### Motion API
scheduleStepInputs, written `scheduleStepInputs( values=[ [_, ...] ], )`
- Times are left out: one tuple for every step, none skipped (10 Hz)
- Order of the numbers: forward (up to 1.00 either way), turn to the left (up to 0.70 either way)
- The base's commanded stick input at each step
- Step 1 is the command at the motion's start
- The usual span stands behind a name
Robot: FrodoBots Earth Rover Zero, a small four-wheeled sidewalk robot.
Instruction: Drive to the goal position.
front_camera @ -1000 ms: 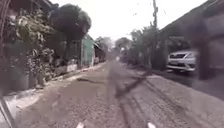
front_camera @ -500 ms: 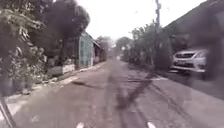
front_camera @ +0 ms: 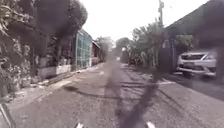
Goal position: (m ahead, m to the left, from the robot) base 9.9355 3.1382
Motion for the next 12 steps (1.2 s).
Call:
scheduleStepInputs(
  values=[
    [1.00, 0.00],
    [1.00, 0.00],
    [1.00, 0.00],
    [1.00, 0.00],
    [1.00, 0.00],
    [1.00, 0.00],
    [1.00, 0.00],
    [1.00, 0.00],
    [1.00, 0.00],
    [1.00, 0.00],
    [1.00, 0.00],
    [1.00, 0.00]
  ],
)
